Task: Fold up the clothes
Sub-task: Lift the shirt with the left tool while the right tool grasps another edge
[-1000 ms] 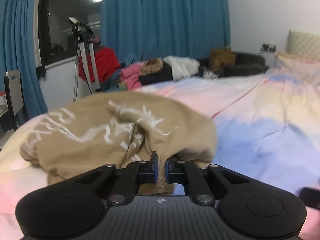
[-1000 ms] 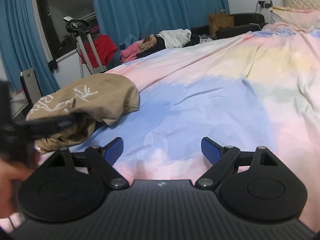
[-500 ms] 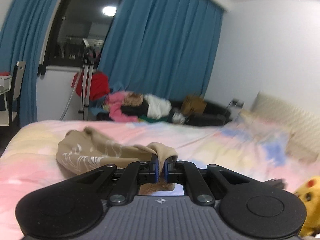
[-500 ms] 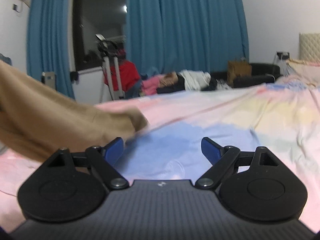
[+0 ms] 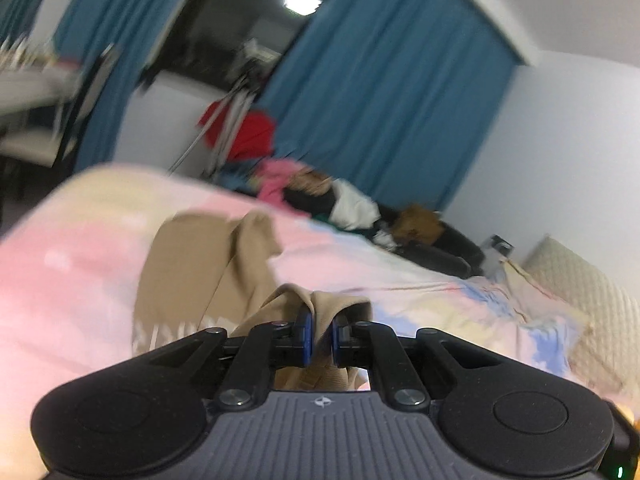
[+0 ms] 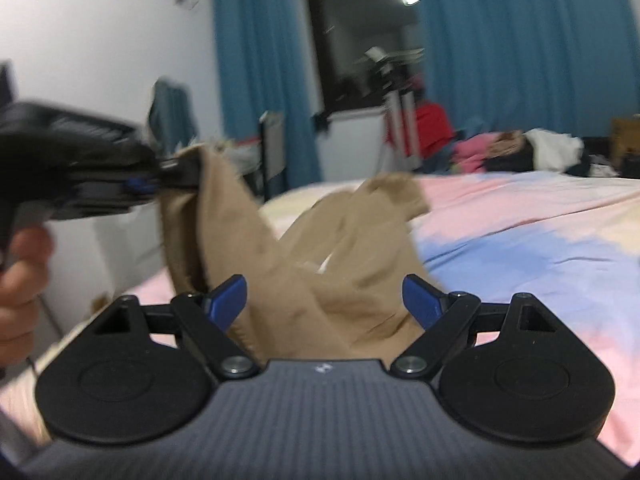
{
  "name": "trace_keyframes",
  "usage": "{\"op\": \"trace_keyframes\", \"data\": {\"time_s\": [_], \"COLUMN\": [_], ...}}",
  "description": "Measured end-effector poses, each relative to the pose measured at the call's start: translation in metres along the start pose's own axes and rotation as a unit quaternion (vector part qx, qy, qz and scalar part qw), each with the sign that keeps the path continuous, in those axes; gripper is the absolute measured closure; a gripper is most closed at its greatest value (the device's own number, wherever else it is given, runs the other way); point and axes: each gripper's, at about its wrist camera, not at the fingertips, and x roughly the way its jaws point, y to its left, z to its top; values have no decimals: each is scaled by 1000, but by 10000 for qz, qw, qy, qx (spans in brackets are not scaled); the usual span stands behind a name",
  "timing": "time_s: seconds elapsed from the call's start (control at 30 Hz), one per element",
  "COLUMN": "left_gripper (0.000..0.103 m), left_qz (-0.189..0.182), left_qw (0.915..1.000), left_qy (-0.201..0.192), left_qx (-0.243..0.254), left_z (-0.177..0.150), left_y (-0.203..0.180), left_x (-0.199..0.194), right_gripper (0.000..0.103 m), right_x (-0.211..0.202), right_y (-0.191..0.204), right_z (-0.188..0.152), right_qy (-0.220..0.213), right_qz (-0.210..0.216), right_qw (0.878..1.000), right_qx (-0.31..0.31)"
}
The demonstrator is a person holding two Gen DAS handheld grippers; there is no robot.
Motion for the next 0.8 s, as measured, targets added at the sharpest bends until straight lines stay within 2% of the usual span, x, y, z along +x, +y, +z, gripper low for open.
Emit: {"op": "trace_keyframes", "data": {"time_s": [0.13, 0.23, 0.3, 0.33, 0.37, 0.4, 0.47, 0.63, 0.8], "left_gripper": [87, 85, 85, 85, 85, 84, 72, 61, 49], "left_qz": [286, 676, 825, 854, 870, 877, 900, 1053, 1480], "left_qw": [9990, 9973, 9958, 9950, 9944, 9941, 9939, 9911, 9808], "left_qy": [150, 254, 374, 467, 543, 580, 619, 754, 832], "left_qx": [-323, -132, -144, -209, -257, -255, -169, 316, 956], "left_z": [-8, -12, -16, -18, -20, -23, -27, -33, -45], "left_y": [23, 33, 42, 47, 51, 53, 55, 38, 13], "left_x": [13, 27, 42, 49, 56, 60, 64, 73, 54], "right_gripper": [17, 37, 55, 70, 79, 81, 86, 91, 92], "right_x": [20, 36, 46, 51, 53, 53, 47, 51, 61], "right_y": [17, 30, 28, 25, 20, 11, -3, -36, -53], "right_z": [-12, -20, -23, -24, -24, -21, -14, -6, -9], "right_qy": [460, 805, 1046, 1168, 1222, 1223, 1116, 1021, 1064], "right_qz": [348, 609, 506, 429, 375, 360, 351, 429, 430], "right_qw": [9981, 9943, 9927, 9918, 9916, 9918, 9924, 9876, 9811], "right_qx": [-204, -357, -321, -290, -181, -4, 373, 1108, 1560]}}
